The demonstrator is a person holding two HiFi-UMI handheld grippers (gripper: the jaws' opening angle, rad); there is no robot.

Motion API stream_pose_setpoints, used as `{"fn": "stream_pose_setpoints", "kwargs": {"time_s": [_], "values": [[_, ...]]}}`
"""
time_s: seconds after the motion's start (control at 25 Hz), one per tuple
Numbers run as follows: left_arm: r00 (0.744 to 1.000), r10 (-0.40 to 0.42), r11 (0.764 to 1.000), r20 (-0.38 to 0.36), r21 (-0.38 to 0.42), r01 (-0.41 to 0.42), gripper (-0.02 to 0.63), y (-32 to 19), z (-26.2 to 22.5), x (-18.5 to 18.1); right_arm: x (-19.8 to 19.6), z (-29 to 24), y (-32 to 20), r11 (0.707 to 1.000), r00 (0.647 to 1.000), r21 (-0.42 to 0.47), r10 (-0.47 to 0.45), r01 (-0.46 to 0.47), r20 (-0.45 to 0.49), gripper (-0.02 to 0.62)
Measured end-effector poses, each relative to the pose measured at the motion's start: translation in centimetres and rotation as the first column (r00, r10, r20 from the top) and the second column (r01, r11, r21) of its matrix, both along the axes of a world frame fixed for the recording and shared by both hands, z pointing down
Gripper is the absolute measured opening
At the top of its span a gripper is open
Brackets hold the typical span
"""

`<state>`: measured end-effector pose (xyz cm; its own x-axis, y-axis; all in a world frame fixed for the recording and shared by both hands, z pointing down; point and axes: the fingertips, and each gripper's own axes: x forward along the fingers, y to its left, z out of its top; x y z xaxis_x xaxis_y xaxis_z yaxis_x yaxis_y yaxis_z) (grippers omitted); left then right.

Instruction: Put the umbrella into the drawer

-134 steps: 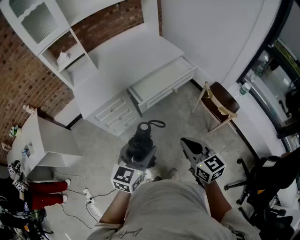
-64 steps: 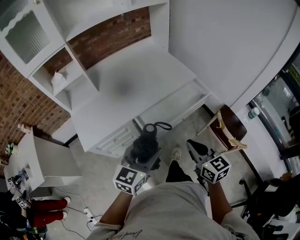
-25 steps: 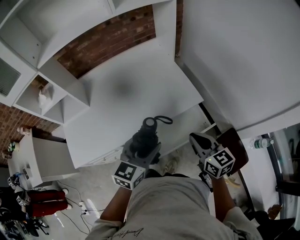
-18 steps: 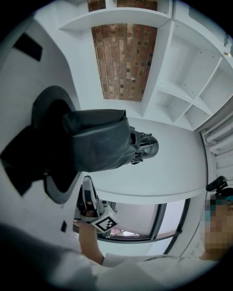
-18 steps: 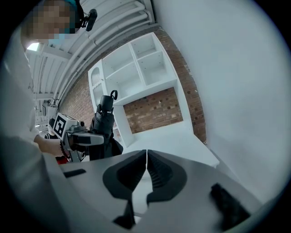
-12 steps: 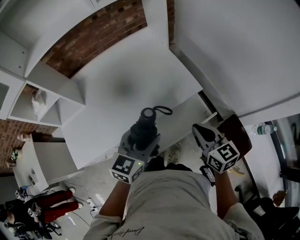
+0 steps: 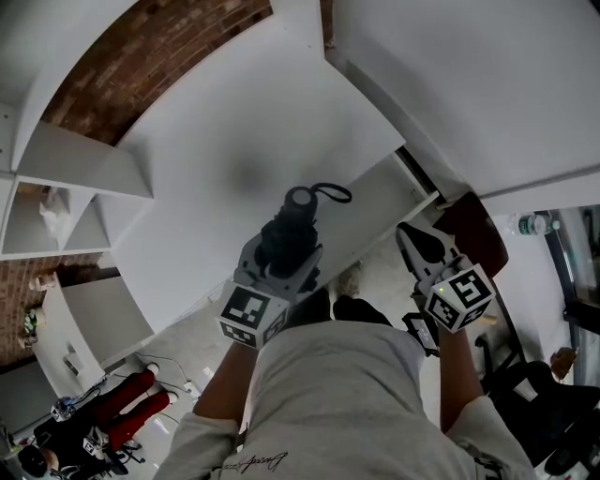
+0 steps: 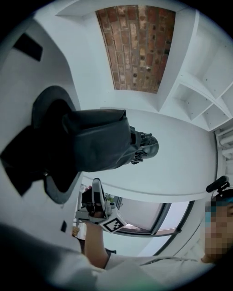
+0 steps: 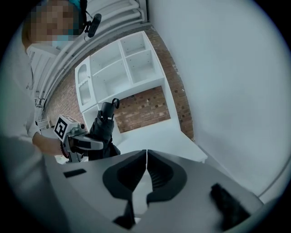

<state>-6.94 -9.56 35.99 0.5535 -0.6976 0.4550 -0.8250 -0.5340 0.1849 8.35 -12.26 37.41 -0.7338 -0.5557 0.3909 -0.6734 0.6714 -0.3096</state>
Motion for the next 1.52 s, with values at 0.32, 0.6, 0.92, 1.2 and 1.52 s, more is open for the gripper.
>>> {"fn": "stream_pose_setpoints", "kwargs": {"time_s": [0.32,0.6,0.92,1.2,1.52], "values": [[0.998,0.045,0.997,0.031,-0.059,-0.043,0.273,-0.5,4.0,-0.1,-0.5,2.4,0.6,0.998,1.0,-0.056,-0.006,0.005,-0.029,0.028],[0.997,0.066,0.993,0.035,-0.101,-0.062,0.273,-0.1,6.3,-0.1,-0.1,4.1,1.0,0.996,0.999,-0.084,0.005,-0.008,-0.032,0.028],[0.992,0.117,0.988,0.053,-0.107,-0.111,0.273,-0.1,7.9,0.8,0.5,5.6,1.4,0.994,0.999,-0.106,0.024,-0.028,-0.045,0.029],[0.988,0.138,0.983,0.071,-0.133,-0.127,0.273,0.3,9.8,1.0,1.0,6.4,1.8,0.992,0.998,-0.116,0.041,-0.047,-0.048,0.028],[0.98,0.169,0.977,0.106,-0.148,-0.153,0.273,0.4,11.3,1.7,1.6,7.6,2.5,0.988,0.998,-0.142,0.05,-0.056,-0.048,0.029]]}}
